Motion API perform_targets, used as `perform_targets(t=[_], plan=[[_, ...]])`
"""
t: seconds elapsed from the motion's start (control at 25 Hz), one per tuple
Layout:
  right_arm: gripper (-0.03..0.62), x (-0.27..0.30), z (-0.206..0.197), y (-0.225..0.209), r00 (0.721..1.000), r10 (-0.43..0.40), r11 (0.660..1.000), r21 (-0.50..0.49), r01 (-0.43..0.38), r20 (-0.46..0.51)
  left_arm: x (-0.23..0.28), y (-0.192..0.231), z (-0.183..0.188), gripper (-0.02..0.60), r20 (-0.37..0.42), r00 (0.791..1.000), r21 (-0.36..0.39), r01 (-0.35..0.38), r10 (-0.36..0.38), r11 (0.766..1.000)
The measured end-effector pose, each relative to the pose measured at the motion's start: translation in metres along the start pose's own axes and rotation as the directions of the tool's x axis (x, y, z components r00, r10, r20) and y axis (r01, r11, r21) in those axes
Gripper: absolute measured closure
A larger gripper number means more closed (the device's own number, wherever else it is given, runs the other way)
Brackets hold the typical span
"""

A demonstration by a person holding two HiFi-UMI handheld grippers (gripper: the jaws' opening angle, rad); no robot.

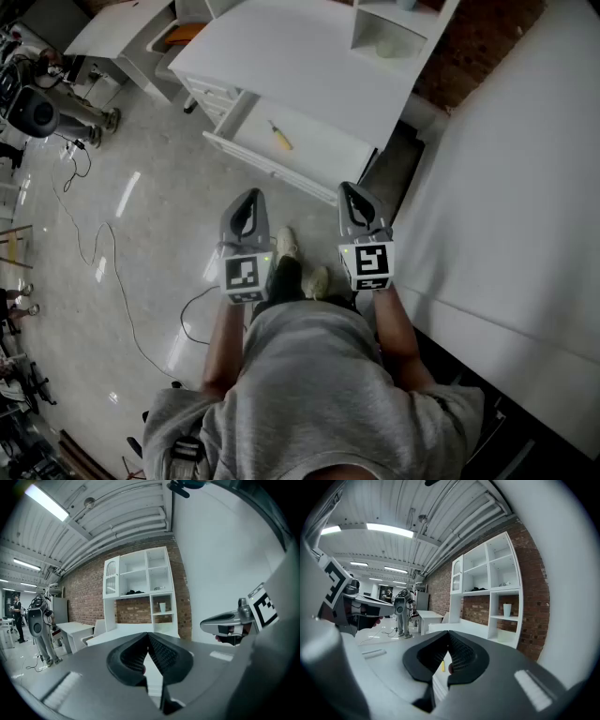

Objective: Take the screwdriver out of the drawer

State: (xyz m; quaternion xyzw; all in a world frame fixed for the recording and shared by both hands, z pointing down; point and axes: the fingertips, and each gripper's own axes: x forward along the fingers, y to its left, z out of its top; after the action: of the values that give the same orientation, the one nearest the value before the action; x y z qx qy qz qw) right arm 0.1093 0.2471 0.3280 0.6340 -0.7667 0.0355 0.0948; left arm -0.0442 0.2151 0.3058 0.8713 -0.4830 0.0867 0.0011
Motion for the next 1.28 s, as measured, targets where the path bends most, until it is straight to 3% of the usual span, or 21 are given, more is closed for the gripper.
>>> perform_targets(t=[0.76, 0.96, 1.28], plan=[[0.591, 0.04, -0.016, 0.004, 0.997, 0.023, 1.0, -0.009, -0.023, -0.071, 0.027, 0.024, -0.019, 0.569, -0.038, 0.999, -0.028, -0.008, 0.007, 1.0], [0.591, 0.075, -0.012, 0.005, 0.994, 0.042, 0.999, -0.026, -0.044, -0.099, 0.054, 0.048, -0.019, 0.569, -0.042, 0.999, -0.044, -0.017, 0.015, 0.999], [0.591, 0.142, 0.025, 0.011, 0.991, 0.06, 0.997, -0.042, -0.066, -0.12, 0.093, 0.1, -0.001, 0.569, -0.045, 0.999, -0.068, -0.028, 0.025, 0.997]])
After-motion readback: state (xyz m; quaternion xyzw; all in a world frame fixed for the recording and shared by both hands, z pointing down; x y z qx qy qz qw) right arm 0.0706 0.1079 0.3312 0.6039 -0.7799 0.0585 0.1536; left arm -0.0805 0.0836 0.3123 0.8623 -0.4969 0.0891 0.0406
